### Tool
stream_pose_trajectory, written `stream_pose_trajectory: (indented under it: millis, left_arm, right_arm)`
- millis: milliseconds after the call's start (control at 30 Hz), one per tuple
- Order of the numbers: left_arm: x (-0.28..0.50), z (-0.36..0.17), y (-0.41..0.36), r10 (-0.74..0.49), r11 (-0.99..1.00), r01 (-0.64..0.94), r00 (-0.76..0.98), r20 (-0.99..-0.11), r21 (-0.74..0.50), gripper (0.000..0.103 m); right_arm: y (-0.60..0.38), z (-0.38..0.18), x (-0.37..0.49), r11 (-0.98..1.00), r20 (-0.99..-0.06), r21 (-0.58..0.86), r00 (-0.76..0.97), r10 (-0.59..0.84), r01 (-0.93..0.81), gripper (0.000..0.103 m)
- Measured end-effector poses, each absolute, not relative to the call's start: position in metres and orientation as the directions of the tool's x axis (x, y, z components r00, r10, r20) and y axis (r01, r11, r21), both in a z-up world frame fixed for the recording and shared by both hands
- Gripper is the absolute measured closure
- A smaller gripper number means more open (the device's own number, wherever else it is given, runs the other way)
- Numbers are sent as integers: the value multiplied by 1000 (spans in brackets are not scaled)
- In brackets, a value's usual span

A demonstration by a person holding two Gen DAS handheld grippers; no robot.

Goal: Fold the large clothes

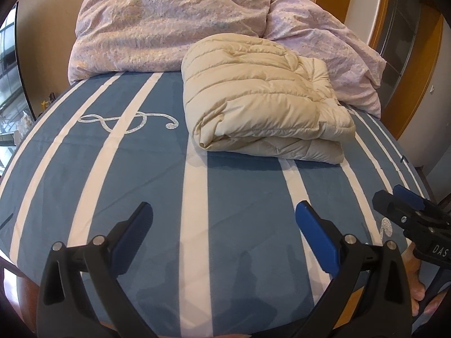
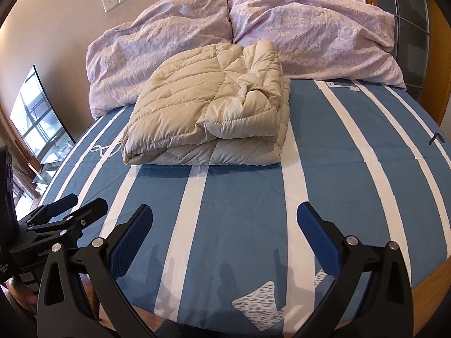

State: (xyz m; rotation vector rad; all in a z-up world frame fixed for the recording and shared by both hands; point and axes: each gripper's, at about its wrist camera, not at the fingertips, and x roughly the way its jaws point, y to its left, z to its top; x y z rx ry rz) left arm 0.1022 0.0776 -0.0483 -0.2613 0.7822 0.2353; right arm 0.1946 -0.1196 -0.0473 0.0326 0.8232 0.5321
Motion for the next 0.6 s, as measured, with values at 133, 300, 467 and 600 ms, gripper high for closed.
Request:
stream_pose_trajectory:
  millis: [133,300,467,600]
  left_arm:
    - [102,-44,77,108,942,-299,697,-709,-150,2]
    - [102,-39,76,109,944,-293,709,-697,-150,2]
    - [103,-40,75,100,945,-287,708,-699,-156,2]
    - [104,-40,76,88,944,-285,705,-704,-168,2]
  right_arm:
    - [-120,-45,195,866,-685,235,557,470,-442,1]
    - [-121,-42,196,862,-679,243,557,478,-444,1]
    - [-122,-42,197,861,-679,249,554,482,-444,1]
    - [-123,-41,197,860,-676,252,556,484,-443,1]
